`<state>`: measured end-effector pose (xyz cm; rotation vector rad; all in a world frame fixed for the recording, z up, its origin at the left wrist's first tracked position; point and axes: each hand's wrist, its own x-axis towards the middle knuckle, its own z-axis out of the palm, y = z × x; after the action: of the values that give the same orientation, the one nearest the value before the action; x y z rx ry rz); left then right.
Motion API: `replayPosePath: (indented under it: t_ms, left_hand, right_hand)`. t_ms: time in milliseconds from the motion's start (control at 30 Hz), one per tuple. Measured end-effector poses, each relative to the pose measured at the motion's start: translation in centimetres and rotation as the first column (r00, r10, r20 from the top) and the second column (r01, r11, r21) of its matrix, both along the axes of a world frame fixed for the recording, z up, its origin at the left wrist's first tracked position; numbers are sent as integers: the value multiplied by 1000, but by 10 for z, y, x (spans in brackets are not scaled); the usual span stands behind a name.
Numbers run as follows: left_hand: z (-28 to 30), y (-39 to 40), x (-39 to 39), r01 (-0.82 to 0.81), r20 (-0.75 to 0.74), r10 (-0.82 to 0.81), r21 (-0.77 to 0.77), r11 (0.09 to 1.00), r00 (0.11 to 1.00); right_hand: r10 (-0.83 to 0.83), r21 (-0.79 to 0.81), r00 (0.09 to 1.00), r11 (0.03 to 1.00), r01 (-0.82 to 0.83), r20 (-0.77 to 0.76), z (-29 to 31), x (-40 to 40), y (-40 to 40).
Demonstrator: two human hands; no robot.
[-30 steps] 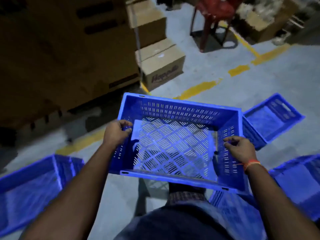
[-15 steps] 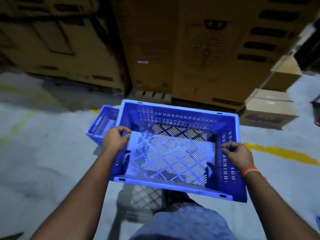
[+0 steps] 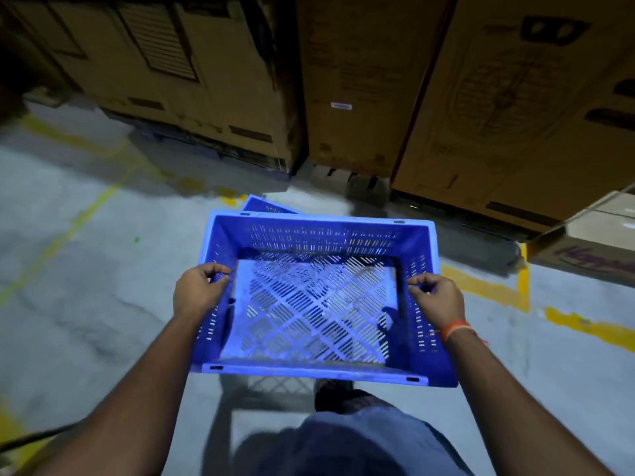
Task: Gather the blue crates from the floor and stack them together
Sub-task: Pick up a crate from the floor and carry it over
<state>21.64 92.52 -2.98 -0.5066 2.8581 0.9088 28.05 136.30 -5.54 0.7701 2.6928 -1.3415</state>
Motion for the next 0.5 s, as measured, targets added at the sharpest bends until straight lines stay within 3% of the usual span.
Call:
replayPosePath:
  t_ms: [500]
  left_hand:
    - [-16, -48, -150, 91, 36, -91, 7, 996, 995]
  right_hand:
    - [-129, -62, 990, 989, 132, 51, -24, -98, -61]
